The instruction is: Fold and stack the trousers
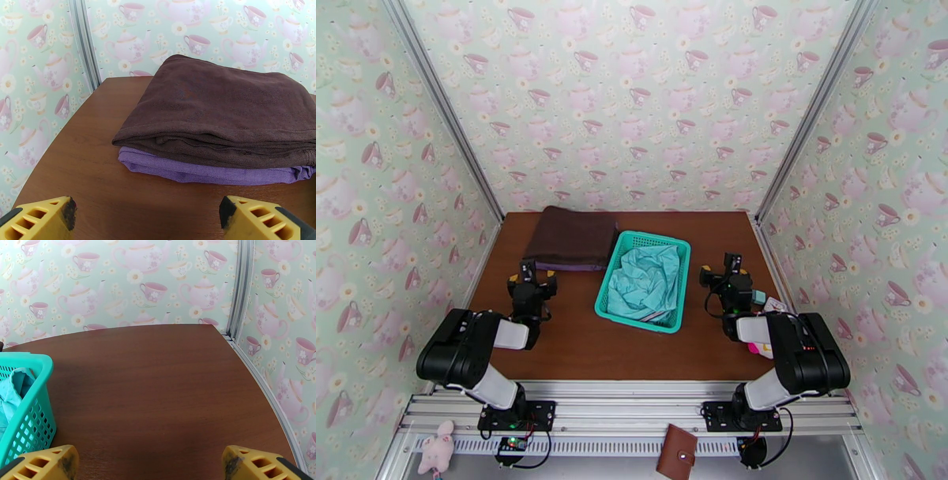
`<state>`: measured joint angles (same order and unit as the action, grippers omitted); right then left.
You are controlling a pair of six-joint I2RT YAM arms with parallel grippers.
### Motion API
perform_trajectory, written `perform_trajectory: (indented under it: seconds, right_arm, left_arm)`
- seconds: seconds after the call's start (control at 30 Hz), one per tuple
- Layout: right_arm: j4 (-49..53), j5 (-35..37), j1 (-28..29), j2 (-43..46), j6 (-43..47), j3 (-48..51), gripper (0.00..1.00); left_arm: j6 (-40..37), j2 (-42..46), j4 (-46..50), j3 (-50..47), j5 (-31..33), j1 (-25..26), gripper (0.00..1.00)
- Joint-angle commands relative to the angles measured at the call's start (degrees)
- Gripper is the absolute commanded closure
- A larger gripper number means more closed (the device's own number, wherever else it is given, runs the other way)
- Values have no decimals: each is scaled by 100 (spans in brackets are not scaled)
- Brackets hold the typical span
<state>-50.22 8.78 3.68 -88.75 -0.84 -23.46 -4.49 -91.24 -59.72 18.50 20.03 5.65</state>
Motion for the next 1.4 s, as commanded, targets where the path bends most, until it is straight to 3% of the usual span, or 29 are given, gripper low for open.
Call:
perform_trajectory:
  seconds: [0.0,0.1,0.2,0.27,0.3,0.4,0.47,0.57,0.7,0.8,0.97,1.1,1.37]
  right_arm:
    - [3,43,18,31,-80,28,1]
    - [-46,66,18,42,-78,58,0]
    - [247,933,231,649,-115,143,1]
    - [958,1738,523,1553,-183,132,0]
    - [1880,1941,600,2119,-581,-76,1]
    - [4292,1220,703,3299,-1338,-830,1]
    - [5709,698,796,3659,-1721,-1352,1]
    - [6518,-211,911,4096,-1932,-1372,1]
    - [6391,-589,1167,4797,-2072,-671,1]
    - [5841,-876,1187,5157,-2110,-196,1]
    - [5969,-738,1213,5508,-2080,-102,1]
    - [6048,-720,1212,5639,-2016,-110,1]
    - [5920,-1068,1213,5374,-2026,-154,1]
  left_arm:
    - [89,53,22,110,1,-37,0]
    - [80,61,1,101,56,-27,0]
    - [8,332,193,106,54,31,0]
    - [-391,798,1078,484,1255,575,0]
    - [-662,1060,1513,698,1607,914,0]
    - [-811,1672,3233,1534,1707,1885,0]
    - [-245,1735,5349,2668,1024,2506,0]
    - [193,1201,7123,4145,-351,3358,0]
    - [80,-63,8576,5746,-218,4255,0]
    - [133,-1143,9734,7002,-118,4399,0]
    - [-5,-2564,10885,8296,114,4429,0]
    - [33,-3154,11054,8562,194,4405,0]
    - [217,-3624,10875,8263,-425,4260,0]
